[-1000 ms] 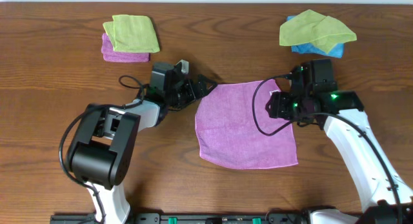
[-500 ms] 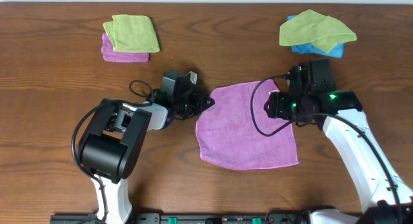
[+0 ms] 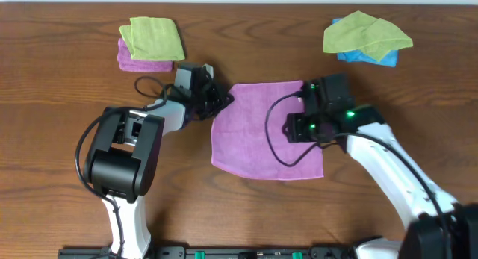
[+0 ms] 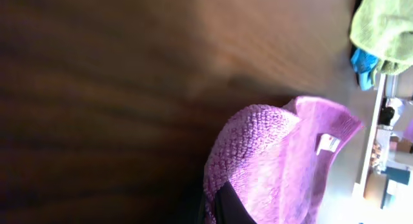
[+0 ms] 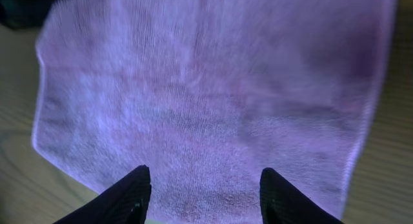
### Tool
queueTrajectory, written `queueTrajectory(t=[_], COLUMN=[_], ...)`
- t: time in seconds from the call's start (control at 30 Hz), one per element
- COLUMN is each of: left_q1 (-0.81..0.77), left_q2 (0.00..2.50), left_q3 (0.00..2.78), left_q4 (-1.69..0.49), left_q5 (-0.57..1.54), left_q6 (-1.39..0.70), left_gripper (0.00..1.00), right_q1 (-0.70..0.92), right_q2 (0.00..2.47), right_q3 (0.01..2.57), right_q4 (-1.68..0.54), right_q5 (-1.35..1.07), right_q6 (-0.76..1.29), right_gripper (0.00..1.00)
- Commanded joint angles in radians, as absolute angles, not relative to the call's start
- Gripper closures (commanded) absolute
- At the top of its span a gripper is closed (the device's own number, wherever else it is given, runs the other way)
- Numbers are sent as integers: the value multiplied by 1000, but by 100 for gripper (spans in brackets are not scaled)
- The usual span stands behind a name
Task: Fold the cloth
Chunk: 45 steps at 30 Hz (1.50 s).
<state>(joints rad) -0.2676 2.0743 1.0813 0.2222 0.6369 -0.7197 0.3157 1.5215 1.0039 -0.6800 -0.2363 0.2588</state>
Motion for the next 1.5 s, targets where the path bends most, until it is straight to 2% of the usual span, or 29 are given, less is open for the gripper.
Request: queueTrajectory(t=[0.0, 0.17, 0.47, 0.8, 1.03, 1.07, 1.17, 1.2, 1.27, 1.3, 1.47], left_q1=[-267, -251, -208, -205, -200, -200, -200, -200, -200, -200, -191], left_q2=[2090, 2090, 2090, 2090, 2090, 2090, 2090, 2090, 2090, 2090, 2089], left_q3=[1137, 1182, 1277, 1347, 1392, 1400, 1420, 1426, 1433, 1436, 1436], left_q4=[208, 206, 202, 202, 189, 181, 159, 150, 134, 130, 127], left_q5=[572, 550, 554, 542, 432, 414, 365, 347, 308, 290, 237], left_q6=[-664, -656, -656, -653, -622, -611, -567, -559, -556, -546, -530], left_gripper=[94, 94, 94, 92, 90, 88, 66, 66, 59, 49, 46], right_q1=[336, 335, 336, 336, 336, 336, 336, 336, 336, 336, 335], right_q2=[1578, 1651, 1754, 1761, 1761, 1761, 1761, 1761, 1761, 1761, 1761], right_q3=[992, 991, 985, 973, 939, 937, 934, 934, 934, 934, 934], right_q4=[-664, -661, -624, -591, -595, -595, -595, -595, -595, -595, -597], right_q5=[-240, -236, -236, -228, -229, -229, -229, -229, -229, -229, -228], right_q6=[257, 258, 270, 274, 277, 277, 277, 277, 277, 277, 276], right_gripper=[47, 50, 66, 66, 71, 72, 75, 77, 78, 79, 82])
